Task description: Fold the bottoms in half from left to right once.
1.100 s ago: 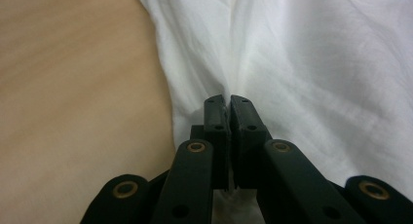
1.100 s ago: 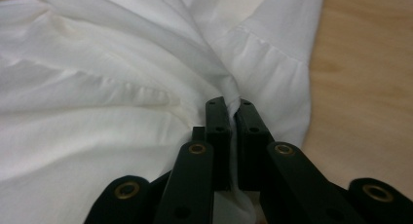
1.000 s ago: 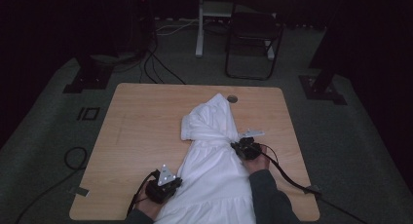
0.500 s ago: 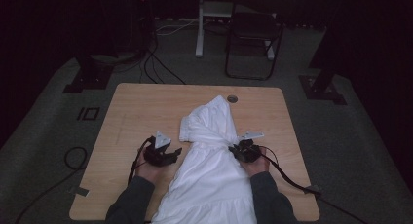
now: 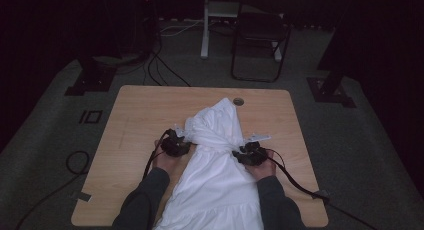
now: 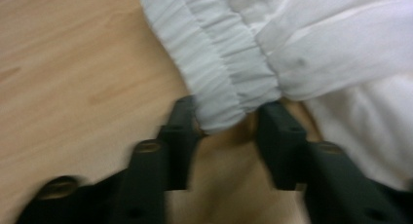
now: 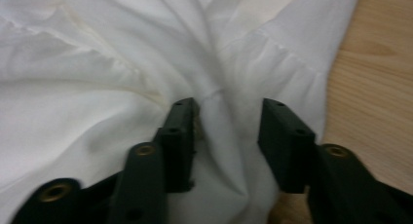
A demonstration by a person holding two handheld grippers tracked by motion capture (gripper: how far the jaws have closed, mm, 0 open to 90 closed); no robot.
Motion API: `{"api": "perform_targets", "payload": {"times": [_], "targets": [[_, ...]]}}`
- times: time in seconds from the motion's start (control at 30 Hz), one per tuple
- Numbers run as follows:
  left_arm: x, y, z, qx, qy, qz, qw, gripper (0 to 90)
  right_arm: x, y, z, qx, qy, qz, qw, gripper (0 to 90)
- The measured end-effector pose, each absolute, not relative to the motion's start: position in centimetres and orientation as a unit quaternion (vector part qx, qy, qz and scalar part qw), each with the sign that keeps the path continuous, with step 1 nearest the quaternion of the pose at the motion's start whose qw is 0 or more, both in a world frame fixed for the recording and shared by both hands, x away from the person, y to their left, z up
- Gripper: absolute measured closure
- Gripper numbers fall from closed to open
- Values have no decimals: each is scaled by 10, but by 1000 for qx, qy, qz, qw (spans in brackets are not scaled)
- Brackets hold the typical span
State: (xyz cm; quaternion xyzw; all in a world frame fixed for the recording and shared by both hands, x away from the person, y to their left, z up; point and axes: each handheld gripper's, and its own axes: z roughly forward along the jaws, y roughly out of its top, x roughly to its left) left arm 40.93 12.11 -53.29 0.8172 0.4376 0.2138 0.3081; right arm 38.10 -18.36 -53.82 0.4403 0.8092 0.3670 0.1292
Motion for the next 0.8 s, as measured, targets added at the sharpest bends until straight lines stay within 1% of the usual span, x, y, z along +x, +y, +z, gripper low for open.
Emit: {"api": "perform_targets", "payload": {"times": [0.1,0.17,0.2,0.27,0.4,0.53,0.67,0.7,0.8], "targets": [[415,117,-523,811,439,215,321,717,384,-186,-535,443,804,371,137,466],[416,114,-512,804,435,223,338,750,387,-187,-531,440,804,373,144,422],[418,112,-506,802,432,226,346,759,388,-187,-529,437,805,372,151,412],[419,108,-494,797,426,234,359,804,390,-185,-522,427,806,377,162,382],[425,93,-471,794,412,242,376,825,397,-176,-505,405,807,386,188,351],[432,75,-461,800,398,243,379,832,408,-161,-489,375,812,400,201,323],[434,63,-460,807,386,245,374,832,421,-146,-477,350,815,407,218,335],[434,62,-460,808,384,244,373,832,425,-144,-475,350,812,412,222,349],[433,61,-460,810,381,245,372,831,439,-144,-466,355,797,443,206,419]]}}
